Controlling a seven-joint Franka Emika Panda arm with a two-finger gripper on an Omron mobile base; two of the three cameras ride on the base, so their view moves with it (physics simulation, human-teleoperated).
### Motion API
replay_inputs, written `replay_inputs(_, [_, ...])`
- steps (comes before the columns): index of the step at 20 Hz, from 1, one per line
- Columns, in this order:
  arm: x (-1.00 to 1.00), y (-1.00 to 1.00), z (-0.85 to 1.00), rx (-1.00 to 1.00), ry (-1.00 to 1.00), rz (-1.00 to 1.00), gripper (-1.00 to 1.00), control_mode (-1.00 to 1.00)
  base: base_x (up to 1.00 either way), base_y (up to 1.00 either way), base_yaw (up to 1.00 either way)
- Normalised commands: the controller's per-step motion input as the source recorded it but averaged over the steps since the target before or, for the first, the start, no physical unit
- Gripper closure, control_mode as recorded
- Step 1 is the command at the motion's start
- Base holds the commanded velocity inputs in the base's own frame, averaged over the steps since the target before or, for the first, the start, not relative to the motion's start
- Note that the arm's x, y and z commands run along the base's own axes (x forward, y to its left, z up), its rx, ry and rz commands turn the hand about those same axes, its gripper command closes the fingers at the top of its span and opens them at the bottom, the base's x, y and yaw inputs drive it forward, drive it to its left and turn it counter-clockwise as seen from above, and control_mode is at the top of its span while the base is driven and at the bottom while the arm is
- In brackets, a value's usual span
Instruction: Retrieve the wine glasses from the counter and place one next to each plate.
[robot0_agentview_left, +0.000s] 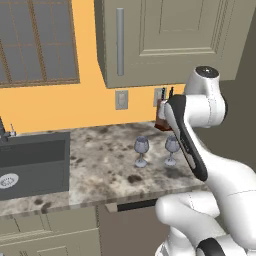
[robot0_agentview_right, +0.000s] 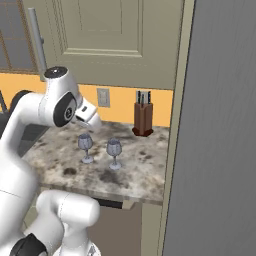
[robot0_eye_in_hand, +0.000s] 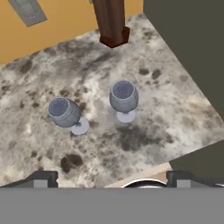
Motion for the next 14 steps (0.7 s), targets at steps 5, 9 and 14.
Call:
replay_inputs(5, [0.00,-0.01,0.00,0.17,-0.23,-0.17,-1.00,-1.00,0.00,0.00,0.00])
replay_inputs(9, [-0.03,0.03,0.00,0.14,-0.16,-0.21,-1.00,-1.00,0.00,0.00,0.00])
replay_inputs(14, [0.00,0.02,0.00,0.16,-0.15,-0.22,-1.00,-1.00,0.00,0.00,0.00])
